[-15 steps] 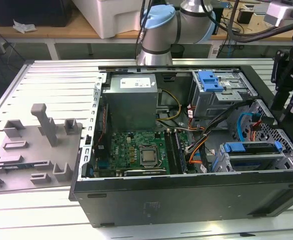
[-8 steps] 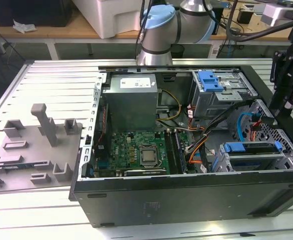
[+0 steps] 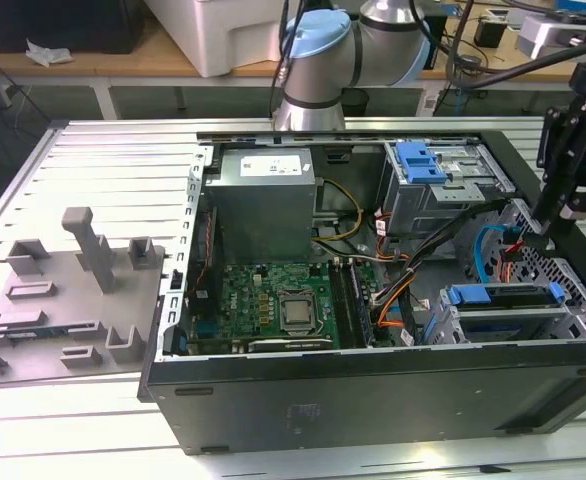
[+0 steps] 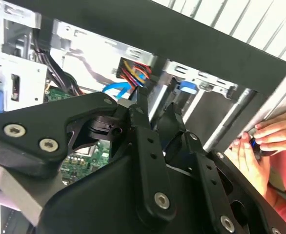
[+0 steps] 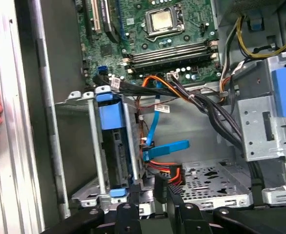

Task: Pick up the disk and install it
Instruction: 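Insert the first disk wire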

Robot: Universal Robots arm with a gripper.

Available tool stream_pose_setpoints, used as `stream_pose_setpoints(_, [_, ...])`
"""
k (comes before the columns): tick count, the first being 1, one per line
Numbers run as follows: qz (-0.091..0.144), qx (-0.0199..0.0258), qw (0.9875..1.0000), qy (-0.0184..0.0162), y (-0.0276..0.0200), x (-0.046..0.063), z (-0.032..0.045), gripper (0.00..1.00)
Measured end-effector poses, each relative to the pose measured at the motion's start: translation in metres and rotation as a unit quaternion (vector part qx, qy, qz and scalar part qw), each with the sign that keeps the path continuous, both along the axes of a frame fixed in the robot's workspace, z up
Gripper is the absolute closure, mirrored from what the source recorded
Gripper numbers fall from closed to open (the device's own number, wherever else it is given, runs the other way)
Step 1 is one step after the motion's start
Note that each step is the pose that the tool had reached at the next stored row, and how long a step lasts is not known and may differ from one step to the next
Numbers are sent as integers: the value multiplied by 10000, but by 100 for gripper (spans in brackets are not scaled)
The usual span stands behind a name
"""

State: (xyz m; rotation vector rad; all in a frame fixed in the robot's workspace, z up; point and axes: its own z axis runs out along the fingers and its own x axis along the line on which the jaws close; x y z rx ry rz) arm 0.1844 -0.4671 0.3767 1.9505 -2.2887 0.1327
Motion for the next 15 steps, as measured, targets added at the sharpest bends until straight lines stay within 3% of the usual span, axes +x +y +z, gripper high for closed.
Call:
stream_pose_setpoints(2, [-1,-5,10000,0,63,0,-30,64])
stream_pose_setpoints(4, [-1,-52,10000,0,130,1,-54,64])
stream_pose_setpoints(5, [-1,-134,9999,1,166,7,-61,64])
stream_pose_setpoints(6, [-1,-253,9997,8,187,23,-64,64])
stream_pose_setpoints(9, [-1,-557,9984,24,220,53,-79,64])
stream_pose_setpoints(10, [-5,-608,9981,24,247,53,-106,64])
stream_pose_setpoints(12, [-14,-656,9978,25,288,53,-145,64])
stream_pose_setpoints(15, [-21,-671,9977,25,300,54,-167,64])
